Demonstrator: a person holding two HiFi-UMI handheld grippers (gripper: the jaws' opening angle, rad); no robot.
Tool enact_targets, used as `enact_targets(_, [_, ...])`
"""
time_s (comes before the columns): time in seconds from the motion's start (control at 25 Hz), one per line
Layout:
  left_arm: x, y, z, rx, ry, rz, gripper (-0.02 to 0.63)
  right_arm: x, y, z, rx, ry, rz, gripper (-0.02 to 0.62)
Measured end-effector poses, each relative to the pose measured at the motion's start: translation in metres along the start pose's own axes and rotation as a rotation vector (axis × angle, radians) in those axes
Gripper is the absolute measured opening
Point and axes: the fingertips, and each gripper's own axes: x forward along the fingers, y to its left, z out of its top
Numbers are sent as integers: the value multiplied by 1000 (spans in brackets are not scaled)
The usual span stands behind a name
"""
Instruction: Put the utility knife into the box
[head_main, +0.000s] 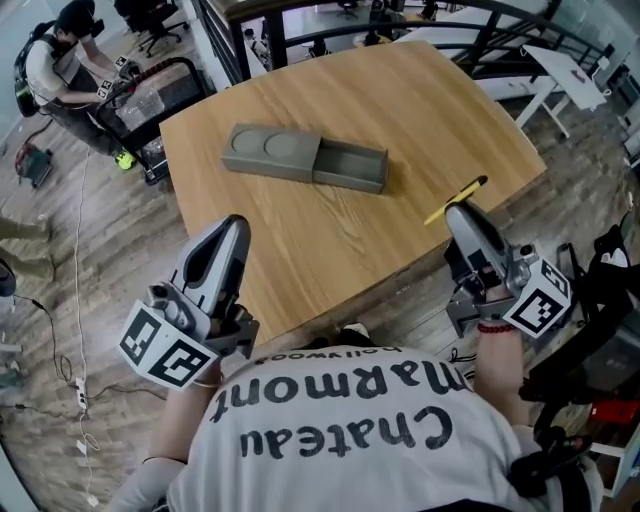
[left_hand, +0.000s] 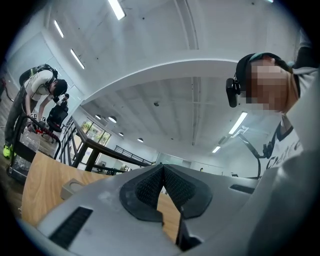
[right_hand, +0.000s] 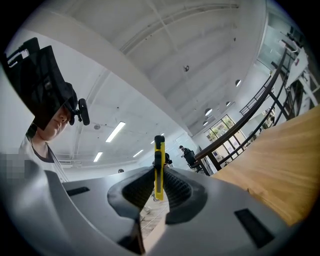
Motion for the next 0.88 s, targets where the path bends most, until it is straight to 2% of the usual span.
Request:
enact_targets(0.48, [69,-19,-31,6,-11,41,6,-25,-72,43,-19,23,14,55])
enact_targets(0.68, [79,-23,-42,3,-15,99,6,-31,-91,50,10,40,53,55])
enact_targets(0.88, [90,-39,-52,2,-51,106,6,-40,-105,59,0,56,87,55])
